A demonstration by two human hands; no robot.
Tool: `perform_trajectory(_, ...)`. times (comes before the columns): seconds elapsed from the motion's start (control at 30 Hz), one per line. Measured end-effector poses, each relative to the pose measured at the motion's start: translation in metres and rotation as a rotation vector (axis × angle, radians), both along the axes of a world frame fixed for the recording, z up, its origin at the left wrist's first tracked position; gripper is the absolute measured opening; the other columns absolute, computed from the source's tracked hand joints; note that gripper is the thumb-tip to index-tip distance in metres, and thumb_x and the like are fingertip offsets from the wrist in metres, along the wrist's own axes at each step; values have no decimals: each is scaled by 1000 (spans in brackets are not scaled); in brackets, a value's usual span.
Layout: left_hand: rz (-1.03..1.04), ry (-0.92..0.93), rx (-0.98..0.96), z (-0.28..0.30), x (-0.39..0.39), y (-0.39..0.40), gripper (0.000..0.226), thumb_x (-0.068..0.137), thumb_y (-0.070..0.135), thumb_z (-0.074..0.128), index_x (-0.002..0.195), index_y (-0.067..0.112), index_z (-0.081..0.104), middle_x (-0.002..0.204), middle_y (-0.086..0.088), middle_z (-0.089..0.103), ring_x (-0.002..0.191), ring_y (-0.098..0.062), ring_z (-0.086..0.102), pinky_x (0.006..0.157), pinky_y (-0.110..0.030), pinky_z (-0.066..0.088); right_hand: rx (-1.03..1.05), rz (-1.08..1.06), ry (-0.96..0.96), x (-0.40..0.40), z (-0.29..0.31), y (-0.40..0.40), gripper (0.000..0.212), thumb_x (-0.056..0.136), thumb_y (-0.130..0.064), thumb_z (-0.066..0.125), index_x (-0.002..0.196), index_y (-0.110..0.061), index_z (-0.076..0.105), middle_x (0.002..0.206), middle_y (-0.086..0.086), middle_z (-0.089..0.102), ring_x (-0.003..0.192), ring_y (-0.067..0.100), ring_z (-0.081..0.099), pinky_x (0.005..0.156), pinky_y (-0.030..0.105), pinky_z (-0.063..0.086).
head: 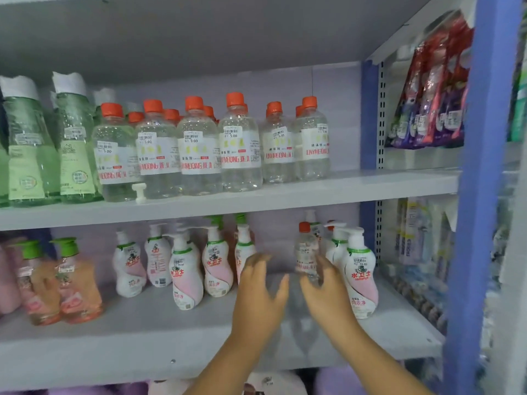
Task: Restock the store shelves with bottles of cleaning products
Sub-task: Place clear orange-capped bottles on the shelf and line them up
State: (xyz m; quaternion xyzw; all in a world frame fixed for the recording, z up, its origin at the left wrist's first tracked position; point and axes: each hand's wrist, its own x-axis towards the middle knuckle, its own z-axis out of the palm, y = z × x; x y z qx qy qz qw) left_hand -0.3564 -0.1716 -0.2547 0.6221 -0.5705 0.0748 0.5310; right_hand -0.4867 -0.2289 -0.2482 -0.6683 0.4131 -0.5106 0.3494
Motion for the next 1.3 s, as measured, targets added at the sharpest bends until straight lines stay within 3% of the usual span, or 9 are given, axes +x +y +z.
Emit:
perform_trajectory(0.17,-152,372,293,-15,10,-73,71,87,32,76,148,19,42,146,2,50,128,-14,52,109,-31,43,-18,0,34,7,-6,-13,44,85,0,61,100,-42,61,104,-14,68,94,-4,64,75,8,47)
perform_trajectory(0.3,-206,417,409,-21,17,-133,88,79,48,78,151,20,37,148,-1,50,130,-21,53,107,-37,46,-24,-155,-1,-10,-17,-18,43,89,-8,63,101,-50,60,105,-18,68,93,1,65,81,21,54)
perform_trajectory(0.43,-277,468,429,-17,7,-173,71,77,28,86,137,25,48,123,3,64,95,-11,60,72,-13,44,-190,-599,-62,-41,-22,-21,41,83,-27,78,117,-31,57,109,-13,52,100,10,56,84,19,45)
perform_trajectory(0.57,-330,470,434,-21,0,-176,58,80,9,83,122,26,47,90,13,60,69,5,52,44,-3,41,69,-380,4,-46,-42,-50,76,64,-43,89,130,-37,51,120,-11,63,107,6,65,91,33,55)
perform_trajectory(0.83,-351,514,393,-20,30,-138,60,74,25,87,117,25,45,98,6,69,73,0,63,48,-8,47,0,-229,-86,-27,-47,-50,51,75,-13,87,114,-30,58,101,-14,72,90,-4,69,75,11,52)
perform_trajectory(0.9,-344,520,393,-22,38,-115,60,67,30,88,115,19,55,94,-1,74,74,-11,72,59,-28,62,-4,-169,-63,-11,-37,-52,54,75,-20,88,117,-28,55,104,-16,70,93,-5,67,82,12,52)
perform_trajectory(1.07,-299,624,341,-30,43,-39,54,76,1,83,114,29,58,82,-3,75,60,-9,70,51,-24,52,40,-75,-2,26,-27,-70,52,76,-27,86,113,-21,50,100,-15,63,91,-1,60,74,6,42)
perform_trajectory(1.13,-263,588,295,-33,48,-18,57,73,12,89,114,39,59,92,9,78,73,3,72,62,-14,55,38,-38,26,40,-26,-76,55,75,-27,86,114,-23,47,102,-14,60,92,1,59,69,5,39)
perform_trajectory(1.3,-267,653,312,-44,53,2,66,70,21,91,125,38,59,110,13,76,98,-7,74,86,-31,57,121,20,118,69,-28,-82,52,76,-29,84,110,-18,46,95,-10,55,89,11,57,54,7,34)
